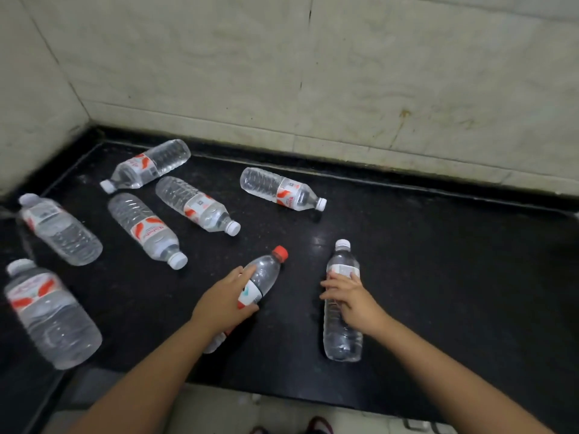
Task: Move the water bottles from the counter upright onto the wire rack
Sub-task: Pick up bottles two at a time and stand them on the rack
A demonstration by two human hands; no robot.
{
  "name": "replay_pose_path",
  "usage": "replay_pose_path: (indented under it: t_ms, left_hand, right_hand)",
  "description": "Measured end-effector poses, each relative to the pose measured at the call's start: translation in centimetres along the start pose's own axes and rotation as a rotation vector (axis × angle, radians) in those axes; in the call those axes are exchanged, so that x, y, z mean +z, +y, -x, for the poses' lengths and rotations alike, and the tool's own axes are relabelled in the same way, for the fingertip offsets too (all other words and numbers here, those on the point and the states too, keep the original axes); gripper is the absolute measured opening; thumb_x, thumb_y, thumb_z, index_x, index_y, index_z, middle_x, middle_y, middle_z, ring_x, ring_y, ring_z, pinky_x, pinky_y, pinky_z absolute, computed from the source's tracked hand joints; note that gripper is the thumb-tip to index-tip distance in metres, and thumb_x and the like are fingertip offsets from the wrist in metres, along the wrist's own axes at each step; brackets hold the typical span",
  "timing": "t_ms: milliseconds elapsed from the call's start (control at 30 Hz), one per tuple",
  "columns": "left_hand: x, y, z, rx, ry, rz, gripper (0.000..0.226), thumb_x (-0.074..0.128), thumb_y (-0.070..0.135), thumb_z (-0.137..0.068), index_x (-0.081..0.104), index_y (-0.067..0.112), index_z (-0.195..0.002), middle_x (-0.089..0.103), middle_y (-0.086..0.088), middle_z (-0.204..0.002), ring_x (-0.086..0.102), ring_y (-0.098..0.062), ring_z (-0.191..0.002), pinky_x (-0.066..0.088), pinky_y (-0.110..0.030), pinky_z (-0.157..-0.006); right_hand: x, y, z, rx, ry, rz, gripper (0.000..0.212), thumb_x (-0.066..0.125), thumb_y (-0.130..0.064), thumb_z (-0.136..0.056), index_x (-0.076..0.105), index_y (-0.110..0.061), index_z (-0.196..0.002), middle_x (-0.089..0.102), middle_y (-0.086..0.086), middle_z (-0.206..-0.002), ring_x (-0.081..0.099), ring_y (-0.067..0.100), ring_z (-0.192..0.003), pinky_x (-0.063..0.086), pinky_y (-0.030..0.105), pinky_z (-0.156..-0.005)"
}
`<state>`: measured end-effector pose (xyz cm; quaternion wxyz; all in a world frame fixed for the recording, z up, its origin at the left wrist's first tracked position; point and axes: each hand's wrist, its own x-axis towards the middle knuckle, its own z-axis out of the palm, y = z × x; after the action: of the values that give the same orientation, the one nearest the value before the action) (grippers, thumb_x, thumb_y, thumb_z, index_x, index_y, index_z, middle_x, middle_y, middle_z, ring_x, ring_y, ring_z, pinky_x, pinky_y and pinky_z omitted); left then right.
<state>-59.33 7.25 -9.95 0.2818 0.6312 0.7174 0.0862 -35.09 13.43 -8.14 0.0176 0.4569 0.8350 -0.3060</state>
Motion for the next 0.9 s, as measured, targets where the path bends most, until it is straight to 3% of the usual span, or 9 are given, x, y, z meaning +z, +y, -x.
replay_pose_path:
  t_ms: [67,133,200,333,433,533,567,667,900]
  left_hand:
    - [0.4,0.3,0.0,-0.029,-0.008,-0.035,0.087,0.065,0.037,-0.081,0.006,0.038,-0.145,0.015,0.000,-0.156,0.030,-0.019,-0.139,0.035,-0.031,-0.106]
    - [0.9,0.4,0.0,-0.070,0.017,-0.079,0.088,0.066,0.041,-0.079,0.006,0.043,-0.144,0.024,-0.001,-0.151,0.035,-0.021,-0.134,0.041,-0.033,-0.102]
    - [1.3,0.8,0.2,-0.132,0.047,-0.134,0.086,0.062,0.047,-0.079,0.004,0.046,-0.142,0.037,-0.001,-0.138,0.043,-0.022,-0.122,0.046,-0.035,-0.095]
    - [2.8,2.7,1.3,-0.107,0.246,-0.403,0.089,0.066,0.048,-0.075,0.008,0.043,-0.143,0.047,-0.010,-0.121,0.053,-0.027,-0.102,0.047,-0.037,-0.080]
    - [3.7,4.0,2.3,-0.067,0.197,-0.506,0.082,0.063,0.045,-0.077,0.016,0.039,-0.144,0.040,-0.019,-0.132,0.051,-0.032,-0.104,0.045,-0.042,-0.083]
    - [2.7,3.5,3.4,0.050,0.198,-0.380,0.058,0.061,0.035,-0.059,0.049,0.032,-0.116,0.069,-0.012,-0.095,0.063,-0.026,-0.061,0.051,-0.036,-0.047]
    - [2.4,2.7,3.6,0.093,0.216,-0.315,0.049,0.053,0.032,-0.064,0.049,0.030,-0.113,0.070,-0.007,-0.093,0.063,-0.024,-0.062,0.052,-0.034,-0.048]
    - [2.1,1.7,4.0,0.037,0.133,-0.050,0.045,0.055,0.025,-0.084,0.049,0.022,-0.129,0.055,0.001,-0.121,0.053,-0.021,-0.108,0.046,-0.031,-0.090]
    - [2.6,2.3,4.6,-0.168,0.024,0.103,0.069,0.068,0.039,-0.076,0.037,0.021,-0.136,0.049,-0.006,-0.128,0.049,-0.020,-0.118,0.041,-0.030,-0.097]
  right_hand:
    - [2.0,-0.6,-0.1,0.133,0.253,-0.112,0.065,0.027,-0.037,-0.077,0.049,-0.009,-0.130,0.038,0.012,-0.146,0.023,0.026,-0.141,0.013,0.047,-0.118]
    - [2.6,-1.4,-0.1,0.349,0.361,-0.129,0.074,0.050,-0.046,-0.082,0.026,-0.010,-0.143,0.018,0.016,-0.153,0.016,0.031,-0.142,0.020,0.044,-0.116]
    - [2.5,-1.7,-0.3,0.548,0.350,-0.299,0.092,0.067,-0.036,-0.078,0.009,-0.016,-0.146,0.017,0.019,-0.151,0.023,0.035,-0.138,0.030,0.041,-0.109]
    - [2.4,-0.9,-0.4,0.593,0.327,-0.379,0.096,0.068,-0.032,-0.077,0.002,-0.020,-0.146,0.037,0.016,-0.138,0.043,0.034,-0.124,0.042,0.040,-0.098]
    - [2.4,-0.8,0.1,0.581,0.245,-0.264,0.095,0.066,-0.031,-0.077,0.001,-0.021,-0.146,0.037,0.014,-0.137,0.042,0.033,-0.124,0.041,0.043,-0.100]
    - [2.2,-1.1,1.5,0.526,0.123,-0.135,0.095,0.066,-0.029,-0.074,0.003,-0.026,-0.145,0.036,0.010,-0.138,0.040,0.031,-0.125,0.039,0.041,-0.101]
    - [2.1,-1.1,2.1,0.513,0.098,-0.114,0.095,0.066,-0.029,-0.073,0.005,-0.027,-0.145,0.036,0.008,-0.138,0.040,0.030,-0.125,0.040,0.041,-0.101]
    - [2.1,-1.0,3.8,0.491,0.062,-0.061,0.092,0.068,-0.026,-0.070,0.011,-0.027,-0.142,0.039,0.008,-0.134,0.041,0.029,-0.123,0.043,0.041,-0.098]
    - [2.3,-1.5,4.1,0.498,0.121,0.091,0.072,0.063,-0.033,-0.076,0.024,-0.017,-0.134,0.040,0.008,-0.133,0.040,0.029,-0.122,0.040,0.039,-0.096]
